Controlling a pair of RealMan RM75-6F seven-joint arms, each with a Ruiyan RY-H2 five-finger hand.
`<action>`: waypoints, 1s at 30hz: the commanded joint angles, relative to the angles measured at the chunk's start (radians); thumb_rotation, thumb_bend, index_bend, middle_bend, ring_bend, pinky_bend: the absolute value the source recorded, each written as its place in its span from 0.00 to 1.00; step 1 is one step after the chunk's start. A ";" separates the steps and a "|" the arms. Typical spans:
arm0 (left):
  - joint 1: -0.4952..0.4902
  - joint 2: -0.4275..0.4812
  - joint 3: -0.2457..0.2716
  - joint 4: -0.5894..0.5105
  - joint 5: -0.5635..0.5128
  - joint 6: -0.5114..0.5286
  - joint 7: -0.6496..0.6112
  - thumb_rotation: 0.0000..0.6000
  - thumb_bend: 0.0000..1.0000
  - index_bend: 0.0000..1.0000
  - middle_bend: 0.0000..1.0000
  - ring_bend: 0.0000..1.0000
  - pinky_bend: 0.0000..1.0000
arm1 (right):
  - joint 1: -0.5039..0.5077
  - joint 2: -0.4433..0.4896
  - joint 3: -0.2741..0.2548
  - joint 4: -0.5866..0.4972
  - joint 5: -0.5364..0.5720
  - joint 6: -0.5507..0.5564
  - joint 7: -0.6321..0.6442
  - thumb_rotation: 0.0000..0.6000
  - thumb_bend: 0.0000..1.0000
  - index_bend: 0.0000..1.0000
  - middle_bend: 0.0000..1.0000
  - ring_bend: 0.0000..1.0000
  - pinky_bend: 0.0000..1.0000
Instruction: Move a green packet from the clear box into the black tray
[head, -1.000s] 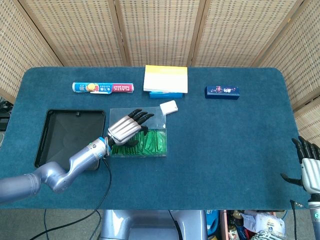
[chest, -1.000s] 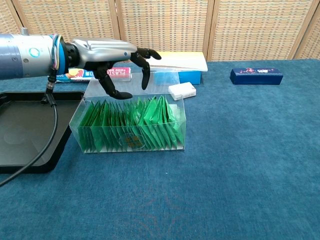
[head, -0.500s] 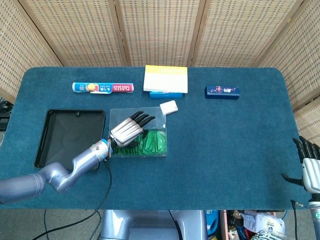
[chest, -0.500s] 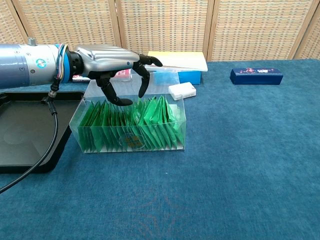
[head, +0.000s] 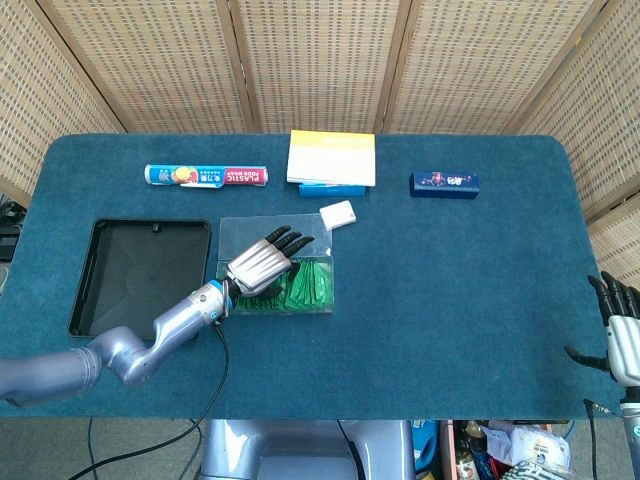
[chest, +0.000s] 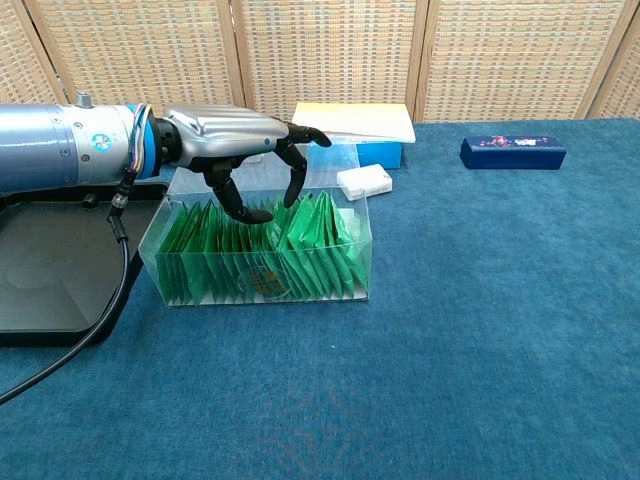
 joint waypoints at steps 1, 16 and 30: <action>0.001 0.001 0.002 0.001 -0.002 0.001 0.005 1.00 0.37 0.49 0.00 0.00 0.00 | 0.001 0.000 0.000 0.002 0.000 -0.002 0.002 1.00 0.00 0.00 0.00 0.00 0.00; -0.002 -0.027 0.005 0.037 -0.016 -0.002 0.019 1.00 0.37 0.50 0.00 0.00 0.00 | 0.003 -0.001 -0.001 0.002 0.001 -0.006 0.000 1.00 0.00 0.00 0.00 0.00 0.00; 0.005 -0.031 0.013 0.051 -0.010 0.003 0.010 1.00 0.37 0.53 0.00 0.00 0.00 | 0.006 -0.005 -0.001 0.010 0.005 -0.015 0.002 1.00 0.00 0.00 0.00 0.00 0.00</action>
